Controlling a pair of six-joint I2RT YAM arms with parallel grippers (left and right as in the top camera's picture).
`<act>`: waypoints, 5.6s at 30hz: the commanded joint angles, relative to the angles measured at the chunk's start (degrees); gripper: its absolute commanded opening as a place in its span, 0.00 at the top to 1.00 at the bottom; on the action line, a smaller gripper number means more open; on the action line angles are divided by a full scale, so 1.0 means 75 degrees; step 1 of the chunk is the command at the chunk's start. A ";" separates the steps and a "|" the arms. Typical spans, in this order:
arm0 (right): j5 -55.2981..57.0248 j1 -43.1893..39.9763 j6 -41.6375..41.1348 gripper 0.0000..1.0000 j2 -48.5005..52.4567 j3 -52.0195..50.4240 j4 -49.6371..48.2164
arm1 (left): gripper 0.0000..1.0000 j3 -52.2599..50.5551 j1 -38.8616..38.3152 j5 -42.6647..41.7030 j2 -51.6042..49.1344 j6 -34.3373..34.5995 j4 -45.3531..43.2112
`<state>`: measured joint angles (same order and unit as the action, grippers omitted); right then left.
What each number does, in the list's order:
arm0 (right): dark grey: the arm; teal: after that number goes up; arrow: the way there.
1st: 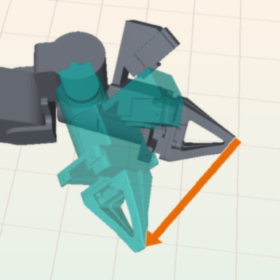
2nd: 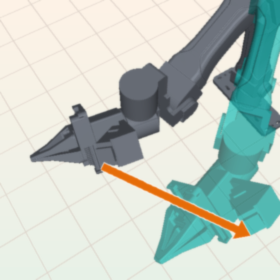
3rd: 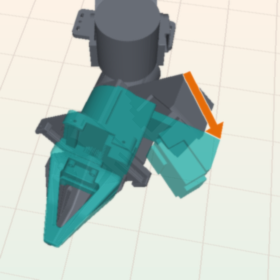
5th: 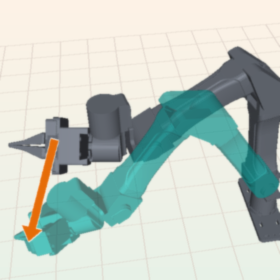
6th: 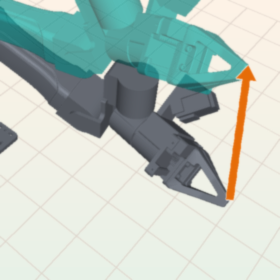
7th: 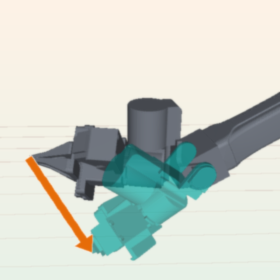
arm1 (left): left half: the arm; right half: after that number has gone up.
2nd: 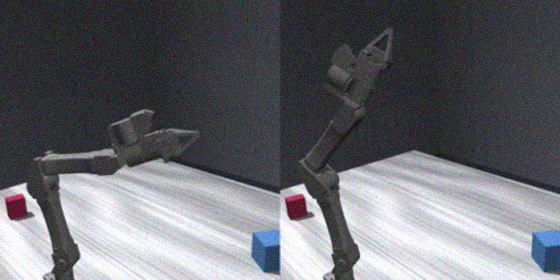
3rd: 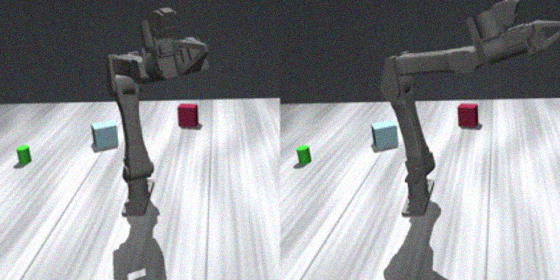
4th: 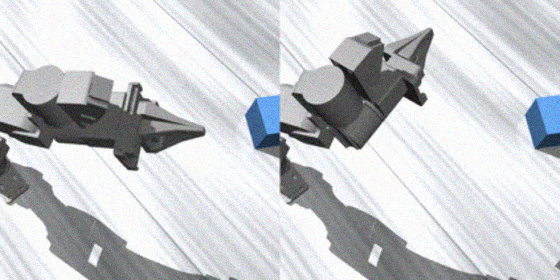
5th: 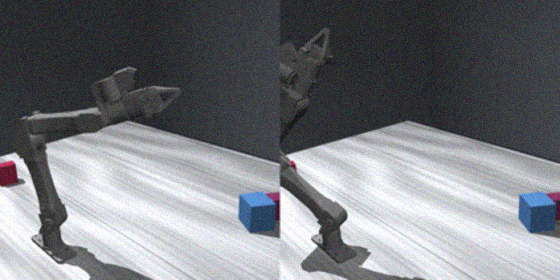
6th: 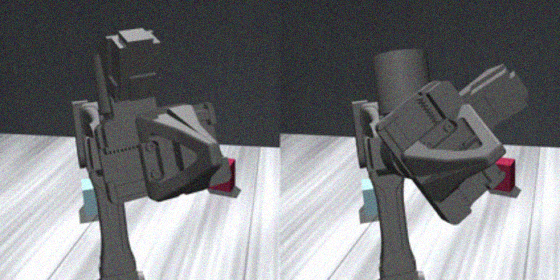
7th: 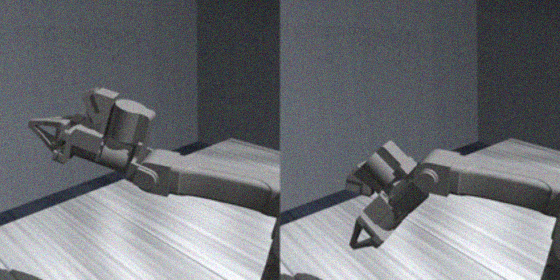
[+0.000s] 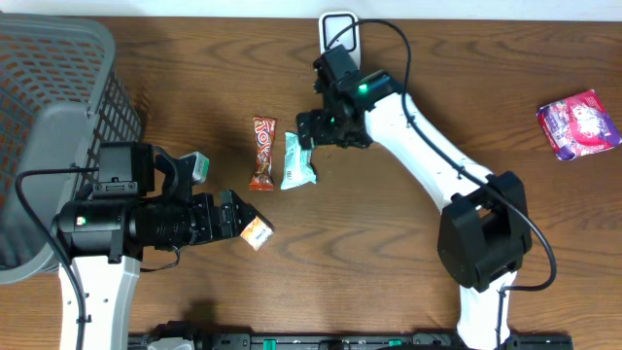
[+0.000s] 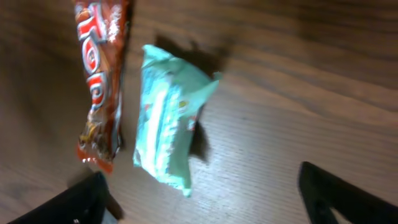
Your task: Scan the item barcode
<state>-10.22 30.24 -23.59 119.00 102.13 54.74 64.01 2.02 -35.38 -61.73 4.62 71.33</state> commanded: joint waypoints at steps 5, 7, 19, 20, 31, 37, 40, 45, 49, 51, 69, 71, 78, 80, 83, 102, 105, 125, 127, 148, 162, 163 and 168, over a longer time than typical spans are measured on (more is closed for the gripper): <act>-0.0740 -0.0064 -0.0163 0.15 0.0466 -0.0041 -0.0154 | 0.02 -0.0023 -0.0029 0.0073 0.0000 -0.0073 0.0000; -0.0743 -0.0017 -0.0166 0.17 0.0679 -0.0041 -0.0204 | 0.02 -0.0023 -0.0029 0.0073 0.0000 -0.0073 0.0000; -0.2034 -0.0006 -0.0160 0.57 0.1781 -0.0041 -0.1078 | 0.02 -0.0023 -0.0029 0.0073 0.0000 -0.0073 0.0003; -0.1967 -0.0020 -0.0157 0.65 0.1781 -0.0041 -0.1084 | 0.02 -0.0023 -0.0029 0.0073 0.0000 -0.0073 0.0000; -0.0493 -0.0166 0.0160 0.99 0.1303 0.0533 -0.0338 | 0.02 -0.0023 -0.0029 0.0073 0.0000 -0.0070 0.0000; 0.2693 0.0117 0.0119 0.99 0.1110 0.1154 0.1078 | 0.02 -0.0023 -0.0029 0.0073 0.0000 -0.0073 0.0000; 0.4558 0.0242 -0.0420 0.99 0.1110 0.1183 0.1711 | 0.02 -0.0023 -0.0029 0.0073 0.0000 -0.0070 0.0000; 0.7236 0.0391 -0.1577 0.99 0.1137 0.0810 0.2410 | 0.02 -0.0023 -0.0029 0.0073 0.0000 -0.0073 0.0000; 0.7638 0.0396 -0.1682 0.99 0.1139 0.0134 0.1996 | 0.02 -0.0023 -0.0029 0.0073 0.0000 -0.0073 0.0000; 0.7548 0.0388 -0.1684 0.99 0.1139 -0.0271 0.1673 | 0.02 -0.0023 -0.0029 0.0073 0.0000 -0.0073 0.0000; 0.4683 0.1125 -0.1673 0.47 0.1139 -0.0624 0.0268 | 0.02 -0.0023 -0.0029 0.0073 0.0000 -0.0073 0.0000; 0.4680 0.1212 -0.1670 0.41 0.1134 -0.0597 0.0227 | 0.02 -0.0023 -0.0029 0.0073 0.0000 -0.0070 0.0000; 0.4762 0.1332 -0.0988 0.38 0.1134 0.0015 0.0565 | 0.02 -0.0023 -0.0029 0.0073 0.0000 -0.0070 0.0000; 0.5155 0.1309 -0.0988 0.39 0.1134 0.0353 0.0938 | 0.02 -0.0023 -0.0029 0.0073 0.0000 -0.0073 0.0000; 0.5642 0.1303 -0.0985 0.38 0.1134 0.0688 0.1367 | 0.02 -0.0023 -0.0029 0.0073 0.0000 -0.0070 0.0003; -0.1448 -0.1475 0.2142 0.07 0.1134 0.1623 0.2454 | 0.02 -0.0023 -0.0029 0.0073 0.0000 -0.0070 0.0000; -0.2873 -0.2020 0.3101 0.07 0.1134 0.1617 0.2868 | 0.02 -0.0023 -0.0029 0.0073 0.0000 -0.0070 0.0000; -0.4401 -0.2815 0.3322 0.21 0.1134 -0.1096 0.0714 | 0.02 -0.0023 -0.0029 0.0073 0.0000 -0.0070 0.0000; -0.4401 -0.2766 0.3107 0.29 0.1134 -0.1183 0.0557 | 0.02 -0.0023 -0.0029 0.0073 0.0000 -0.0070 0.0000; 0.0880 -0.1533 0.1122 0.99 0.0918 0.1011 0.1670 | 0.02 -0.0023 -0.0029 0.0073 0.0000 -0.0070 0.0000; 0.3978 -0.0154 -0.0079 0.86 0.0927 0.0641 0.1574 | 0.02 -0.0023 -0.0029 0.0073 0.0000 -0.0073 0.0000; 0.3657 -0.0262 -0.0035 0.86 0.0927 0.0711 0.1588 | 0.02 -0.0023 -0.0029 0.0073 0.0000 -0.0073 0.0000; 0.1180 -0.0863 0.1005 0.79 0.0918 0.1174 0.1856 | 0.02 -0.0023 -0.0029 0.0073 0.0000 -0.0073 0.0000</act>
<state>10.20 26.89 -19.75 127.33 107.39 67.29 64.01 2.02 -35.38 -61.73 4.62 71.31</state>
